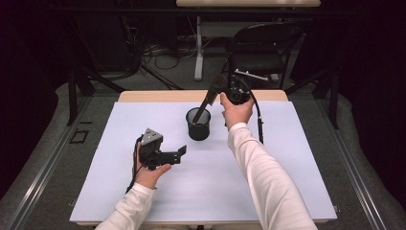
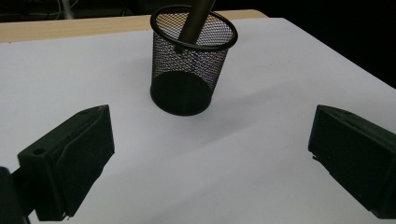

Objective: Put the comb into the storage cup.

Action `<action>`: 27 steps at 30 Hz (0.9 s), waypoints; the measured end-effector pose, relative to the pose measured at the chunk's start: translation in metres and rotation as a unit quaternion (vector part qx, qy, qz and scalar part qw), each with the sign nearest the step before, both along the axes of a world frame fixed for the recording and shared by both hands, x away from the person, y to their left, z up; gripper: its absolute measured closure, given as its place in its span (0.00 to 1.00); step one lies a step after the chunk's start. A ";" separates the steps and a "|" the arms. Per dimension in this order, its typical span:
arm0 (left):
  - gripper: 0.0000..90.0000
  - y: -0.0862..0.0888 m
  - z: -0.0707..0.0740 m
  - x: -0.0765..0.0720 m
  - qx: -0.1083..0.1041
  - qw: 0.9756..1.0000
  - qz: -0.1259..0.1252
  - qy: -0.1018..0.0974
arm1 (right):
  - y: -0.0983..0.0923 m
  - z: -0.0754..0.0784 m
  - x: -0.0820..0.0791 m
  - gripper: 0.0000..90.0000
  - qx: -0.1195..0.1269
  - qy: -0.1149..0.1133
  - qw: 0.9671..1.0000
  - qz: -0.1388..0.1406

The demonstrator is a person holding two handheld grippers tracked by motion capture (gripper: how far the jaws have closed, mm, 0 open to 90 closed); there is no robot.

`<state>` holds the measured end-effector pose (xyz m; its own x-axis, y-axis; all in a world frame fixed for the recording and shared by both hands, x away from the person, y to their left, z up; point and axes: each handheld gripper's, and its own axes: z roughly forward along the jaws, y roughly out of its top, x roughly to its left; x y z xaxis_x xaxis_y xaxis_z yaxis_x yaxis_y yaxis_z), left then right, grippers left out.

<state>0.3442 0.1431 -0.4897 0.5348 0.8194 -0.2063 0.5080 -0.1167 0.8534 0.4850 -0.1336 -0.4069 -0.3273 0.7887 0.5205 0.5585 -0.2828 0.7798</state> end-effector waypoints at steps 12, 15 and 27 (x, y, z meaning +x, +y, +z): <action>0.01 0.000 0.000 0.000 0.001 1.000 -0.001 0.001 | 0.001 -0.013 0.001 0.97 0.004 0.011 1.000 -0.002; 0.01 0.000 0.000 0.000 0.001 1.000 -0.001 0.001 | 0.001 -0.015 0.001 0.97 0.006 0.012 1.000 -0.003; 0.01 -0.001 -0.001 0.000 0.004 1.000 -0.001 0.002 | 0.001 -0.026 0.001 0.97 0.009 0.020 1.000 -0.005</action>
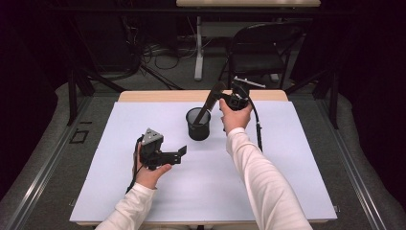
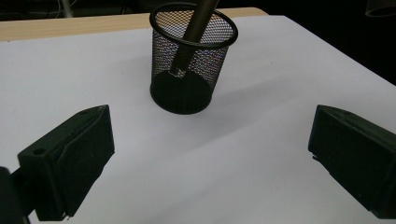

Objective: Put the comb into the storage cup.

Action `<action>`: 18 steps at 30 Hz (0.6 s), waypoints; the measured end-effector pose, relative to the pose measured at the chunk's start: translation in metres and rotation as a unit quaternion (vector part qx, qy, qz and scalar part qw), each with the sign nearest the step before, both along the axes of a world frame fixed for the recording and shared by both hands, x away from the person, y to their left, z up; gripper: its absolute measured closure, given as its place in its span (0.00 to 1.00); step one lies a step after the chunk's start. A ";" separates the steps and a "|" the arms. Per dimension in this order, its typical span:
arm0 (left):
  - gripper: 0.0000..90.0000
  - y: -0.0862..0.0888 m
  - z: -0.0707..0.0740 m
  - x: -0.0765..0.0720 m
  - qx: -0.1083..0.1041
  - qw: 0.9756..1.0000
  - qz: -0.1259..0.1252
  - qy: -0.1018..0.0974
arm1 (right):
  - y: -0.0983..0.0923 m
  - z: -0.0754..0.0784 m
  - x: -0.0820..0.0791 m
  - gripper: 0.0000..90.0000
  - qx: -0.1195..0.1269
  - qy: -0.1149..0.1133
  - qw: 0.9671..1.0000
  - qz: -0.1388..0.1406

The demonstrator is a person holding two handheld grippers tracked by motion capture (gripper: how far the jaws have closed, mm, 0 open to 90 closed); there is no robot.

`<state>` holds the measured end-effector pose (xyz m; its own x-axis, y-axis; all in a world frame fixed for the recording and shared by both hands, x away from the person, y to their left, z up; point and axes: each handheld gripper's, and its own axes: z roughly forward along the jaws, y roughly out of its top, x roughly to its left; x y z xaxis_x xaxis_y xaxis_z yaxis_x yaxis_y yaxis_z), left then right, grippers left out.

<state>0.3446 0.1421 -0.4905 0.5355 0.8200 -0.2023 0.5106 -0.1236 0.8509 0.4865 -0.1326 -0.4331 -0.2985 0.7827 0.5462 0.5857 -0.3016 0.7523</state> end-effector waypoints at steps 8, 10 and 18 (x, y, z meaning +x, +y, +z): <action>0.01 0.000 0.000 0.000 0.001 1.000 0.001 0.000 | 0.003 -0.007 0.000 0.97 0.000 0.007 1.000 0.001; 0.01 0.000 0.000 0.000 0.001 1.000 0.001 0.000 | 0.003 -0.008 0.000 0.97 0.000 0.007 1.000 0.001; 0.01 0.001 -0.001 0.001 0.001 1.000 0.002 0.001 | 0.006 -0.017 0.000 0.97 -0.005 0.013 1.000 0.002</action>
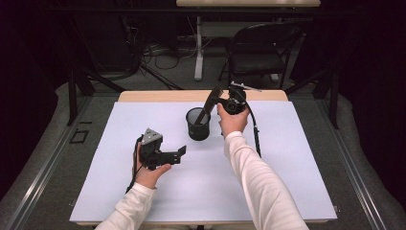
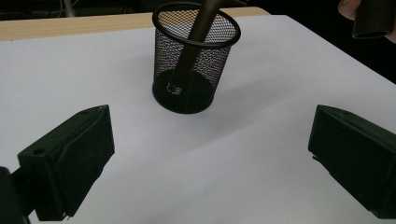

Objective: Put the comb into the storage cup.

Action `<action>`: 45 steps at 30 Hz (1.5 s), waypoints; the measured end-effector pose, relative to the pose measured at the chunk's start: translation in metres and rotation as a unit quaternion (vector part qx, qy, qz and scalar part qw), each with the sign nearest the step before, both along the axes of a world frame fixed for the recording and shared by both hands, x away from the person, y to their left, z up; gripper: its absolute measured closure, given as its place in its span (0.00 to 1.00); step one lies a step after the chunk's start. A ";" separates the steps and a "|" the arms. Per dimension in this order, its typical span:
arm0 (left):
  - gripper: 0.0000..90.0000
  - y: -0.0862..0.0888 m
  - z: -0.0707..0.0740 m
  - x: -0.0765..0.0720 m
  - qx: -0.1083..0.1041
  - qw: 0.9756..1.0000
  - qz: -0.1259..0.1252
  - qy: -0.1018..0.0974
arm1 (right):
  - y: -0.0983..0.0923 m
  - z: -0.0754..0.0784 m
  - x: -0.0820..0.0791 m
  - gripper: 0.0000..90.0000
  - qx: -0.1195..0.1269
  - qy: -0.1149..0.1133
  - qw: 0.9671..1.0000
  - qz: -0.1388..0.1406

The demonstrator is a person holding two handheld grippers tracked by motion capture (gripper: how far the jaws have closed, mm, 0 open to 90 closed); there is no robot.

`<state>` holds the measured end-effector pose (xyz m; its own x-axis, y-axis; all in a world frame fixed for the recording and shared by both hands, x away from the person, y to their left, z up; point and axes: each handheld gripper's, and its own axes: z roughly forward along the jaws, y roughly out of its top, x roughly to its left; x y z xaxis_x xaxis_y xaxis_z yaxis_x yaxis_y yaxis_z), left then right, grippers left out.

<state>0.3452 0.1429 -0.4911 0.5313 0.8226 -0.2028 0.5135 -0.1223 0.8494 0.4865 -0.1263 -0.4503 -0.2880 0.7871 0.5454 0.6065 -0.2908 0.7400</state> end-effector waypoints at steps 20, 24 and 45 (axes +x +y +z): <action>0.01 0.000 -0.001 0.001 0.001 1.000 -0.002 0.001 | -0.001 -0.009 0.001 0.97 0.003 0.012 1.000 0.000; 0.01 -0.001 -0.001 0.000 0.002 1.000 -0.002 0.002 | -0.002 -0.009 0.001 0.97 0.004 0.013 1.000 0.000; 0.01 -0.001 -0.001 0.000 0.004 1.000 -0.001 0.001 | -0.006 -0.009 0.002 0.93 0.006 0.017 1.000 0.004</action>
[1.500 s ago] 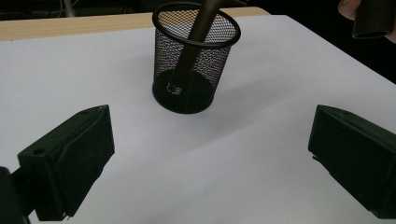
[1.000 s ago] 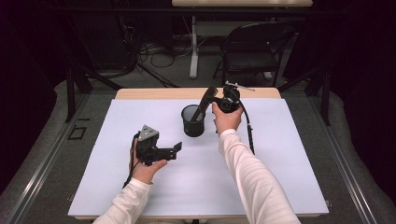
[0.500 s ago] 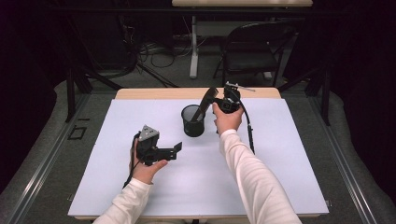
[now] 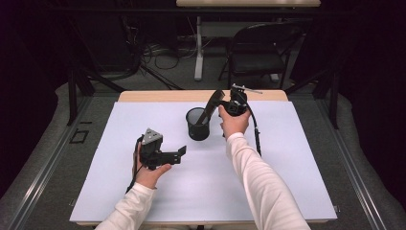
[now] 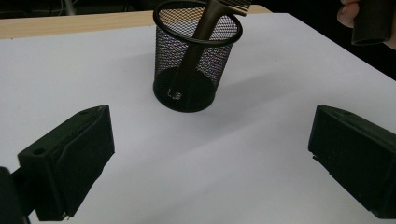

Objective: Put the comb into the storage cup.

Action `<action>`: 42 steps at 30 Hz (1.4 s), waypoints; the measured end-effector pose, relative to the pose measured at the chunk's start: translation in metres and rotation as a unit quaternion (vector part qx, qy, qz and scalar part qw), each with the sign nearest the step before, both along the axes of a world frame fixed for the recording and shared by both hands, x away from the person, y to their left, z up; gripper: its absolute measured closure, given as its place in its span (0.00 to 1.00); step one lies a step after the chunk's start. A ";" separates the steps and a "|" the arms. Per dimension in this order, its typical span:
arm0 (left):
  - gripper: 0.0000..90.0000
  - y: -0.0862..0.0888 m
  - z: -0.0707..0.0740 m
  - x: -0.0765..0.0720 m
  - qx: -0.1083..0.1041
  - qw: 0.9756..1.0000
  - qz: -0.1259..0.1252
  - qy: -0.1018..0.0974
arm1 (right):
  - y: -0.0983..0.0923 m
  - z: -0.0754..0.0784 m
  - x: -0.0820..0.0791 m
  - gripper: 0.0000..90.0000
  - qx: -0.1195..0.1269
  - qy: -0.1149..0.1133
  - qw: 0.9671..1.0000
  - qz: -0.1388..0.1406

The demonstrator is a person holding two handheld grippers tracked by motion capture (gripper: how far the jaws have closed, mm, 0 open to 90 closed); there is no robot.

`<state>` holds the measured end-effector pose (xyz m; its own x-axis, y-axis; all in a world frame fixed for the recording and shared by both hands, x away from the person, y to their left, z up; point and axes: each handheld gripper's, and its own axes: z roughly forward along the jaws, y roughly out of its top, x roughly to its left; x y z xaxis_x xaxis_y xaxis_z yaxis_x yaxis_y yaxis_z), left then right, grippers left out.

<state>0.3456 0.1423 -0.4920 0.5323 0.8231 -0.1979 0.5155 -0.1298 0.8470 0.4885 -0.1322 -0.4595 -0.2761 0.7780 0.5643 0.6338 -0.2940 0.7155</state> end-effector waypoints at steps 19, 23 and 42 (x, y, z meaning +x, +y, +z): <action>0.01 -0.001 -0.001 0.000 0.003 1.000 0.002 0.000 | -0.008 -0.001 -0.001 0.82 -0.010 -0.003 1.000 -0.002; 0.01 -0.001 -0.001 0.000 0.003 1.000 0.002 -0.001 | -0.009 -0.001 -0.002 0.76 -0.011 -0.002 1.000 -0.004; 0.01 -0.001 -0.001 0.000 0.004 1.000 0.004 0.000 | -0.010 -0.004 -0.001 0.51 -0.015 -0.004 1.000 -0.007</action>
<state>0.3456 0.1412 -0.4934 0.5252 0.8294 -0.1903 0.5163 -0.1328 0.8460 0.4877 -0.1422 -0.4633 -0.2692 0.7982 0.5389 0.6243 -0.2815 0.7287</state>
